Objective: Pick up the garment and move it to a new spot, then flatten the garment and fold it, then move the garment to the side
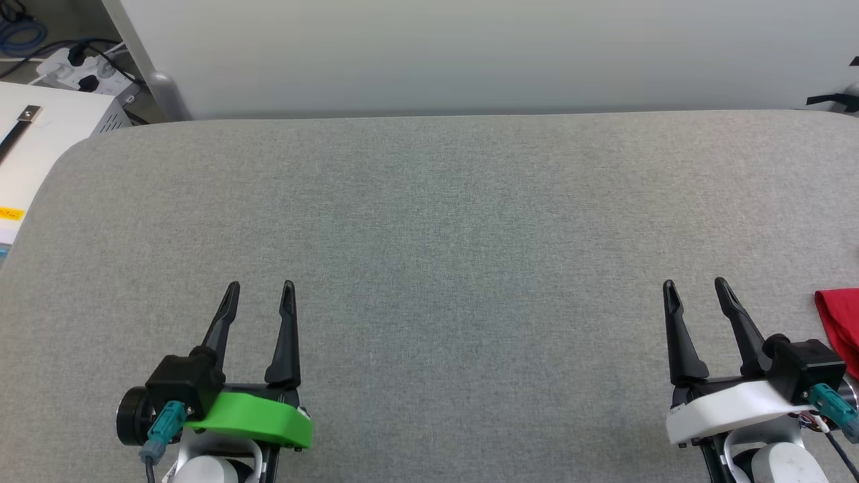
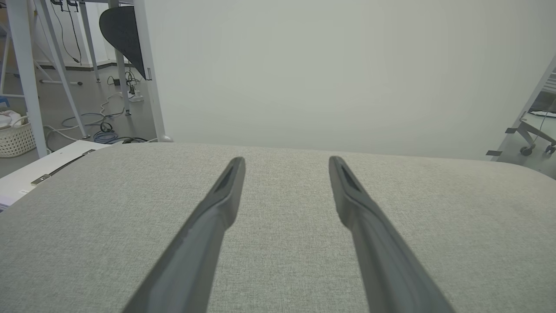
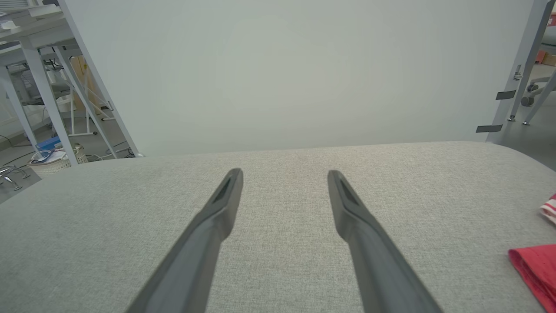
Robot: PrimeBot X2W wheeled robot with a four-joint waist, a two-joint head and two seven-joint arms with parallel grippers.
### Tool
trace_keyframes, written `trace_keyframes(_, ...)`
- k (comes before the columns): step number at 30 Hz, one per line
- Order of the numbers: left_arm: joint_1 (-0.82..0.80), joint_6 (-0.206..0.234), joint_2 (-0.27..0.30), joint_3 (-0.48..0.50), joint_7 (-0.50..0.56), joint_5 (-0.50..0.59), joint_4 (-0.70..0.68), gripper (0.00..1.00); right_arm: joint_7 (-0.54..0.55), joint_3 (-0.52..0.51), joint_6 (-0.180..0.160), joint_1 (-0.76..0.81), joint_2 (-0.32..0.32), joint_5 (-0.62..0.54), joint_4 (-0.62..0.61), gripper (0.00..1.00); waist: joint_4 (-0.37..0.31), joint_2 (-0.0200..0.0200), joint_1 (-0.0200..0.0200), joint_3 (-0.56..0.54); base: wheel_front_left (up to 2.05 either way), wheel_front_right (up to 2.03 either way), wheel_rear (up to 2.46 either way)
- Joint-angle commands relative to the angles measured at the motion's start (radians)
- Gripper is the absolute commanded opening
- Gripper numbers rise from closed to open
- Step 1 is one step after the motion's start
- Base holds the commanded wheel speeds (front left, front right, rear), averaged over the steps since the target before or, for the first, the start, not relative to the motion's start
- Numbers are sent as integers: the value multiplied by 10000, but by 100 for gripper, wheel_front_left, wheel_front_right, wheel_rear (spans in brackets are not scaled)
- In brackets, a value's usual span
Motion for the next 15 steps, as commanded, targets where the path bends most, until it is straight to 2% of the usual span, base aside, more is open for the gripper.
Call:
trace_keyframes(1,66,-44,-45,27,-57,9,5,100,-74,-27,-6,-67,17,-87,20,100,-9,-1,1,-7,0,0,0)
trace_keyframes(15,69,-25,-48,-12,-57,-179,-46,100,-93,9,-6,-126,74,-80,77,100,-102,-1,1,42,0,0,0)
